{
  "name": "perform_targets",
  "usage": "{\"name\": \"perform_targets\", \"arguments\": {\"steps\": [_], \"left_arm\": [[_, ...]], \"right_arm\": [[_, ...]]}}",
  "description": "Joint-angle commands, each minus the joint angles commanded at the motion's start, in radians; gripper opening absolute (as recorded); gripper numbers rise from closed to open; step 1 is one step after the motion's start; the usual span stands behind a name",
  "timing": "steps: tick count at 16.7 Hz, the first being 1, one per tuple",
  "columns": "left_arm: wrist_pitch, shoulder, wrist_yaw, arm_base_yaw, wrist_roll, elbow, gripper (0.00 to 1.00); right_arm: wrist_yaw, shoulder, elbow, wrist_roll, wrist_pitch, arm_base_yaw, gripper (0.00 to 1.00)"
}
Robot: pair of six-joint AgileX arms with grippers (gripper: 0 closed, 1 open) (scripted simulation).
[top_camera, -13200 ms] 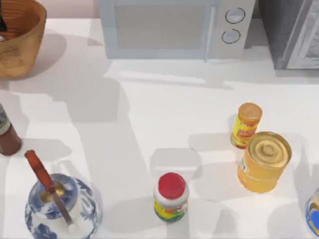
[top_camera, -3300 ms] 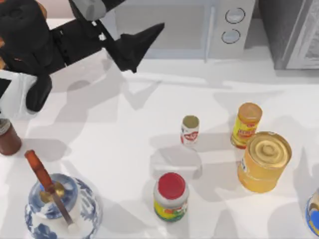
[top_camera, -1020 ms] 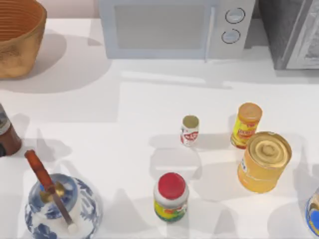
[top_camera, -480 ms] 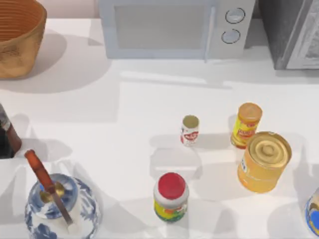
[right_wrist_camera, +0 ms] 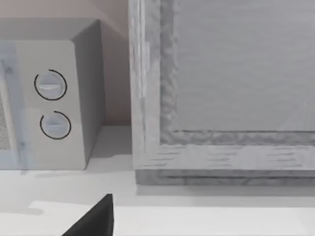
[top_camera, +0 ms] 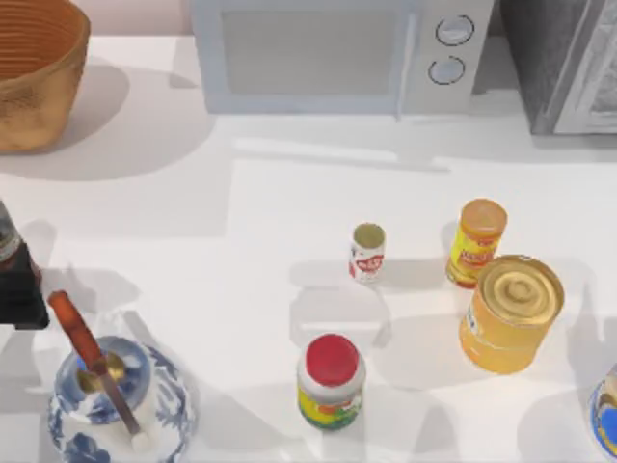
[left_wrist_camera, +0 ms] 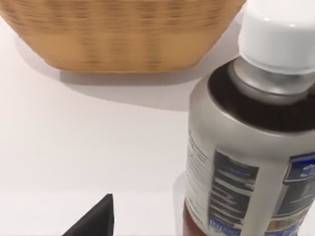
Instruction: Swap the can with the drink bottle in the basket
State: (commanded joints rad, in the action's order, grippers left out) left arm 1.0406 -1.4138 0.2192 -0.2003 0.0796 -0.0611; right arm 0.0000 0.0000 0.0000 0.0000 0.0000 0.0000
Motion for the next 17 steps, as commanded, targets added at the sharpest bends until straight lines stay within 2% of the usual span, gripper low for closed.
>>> {"name": "perform_targets", "arguments": {"steps": [5,13,17], "left_arm": [[0.002,-0.014,0.000,-0.005,0.000,-0.015,1.00],[0.131,-0.305,-0.044,0.051,-0.015,-0.178,1.00],[0.173,-0.366,-0.053,0.061,-0.017,-0.197,1.00]], "right_arm": [[0.000,0.000,0.000,0.000,0.000,0.000,1.00],[0.000,0.000,0.000,0.000,0.000,0.000,1.00],[0.000,0.000,0.000,0.000,0.000,0.000,1.00]]}}
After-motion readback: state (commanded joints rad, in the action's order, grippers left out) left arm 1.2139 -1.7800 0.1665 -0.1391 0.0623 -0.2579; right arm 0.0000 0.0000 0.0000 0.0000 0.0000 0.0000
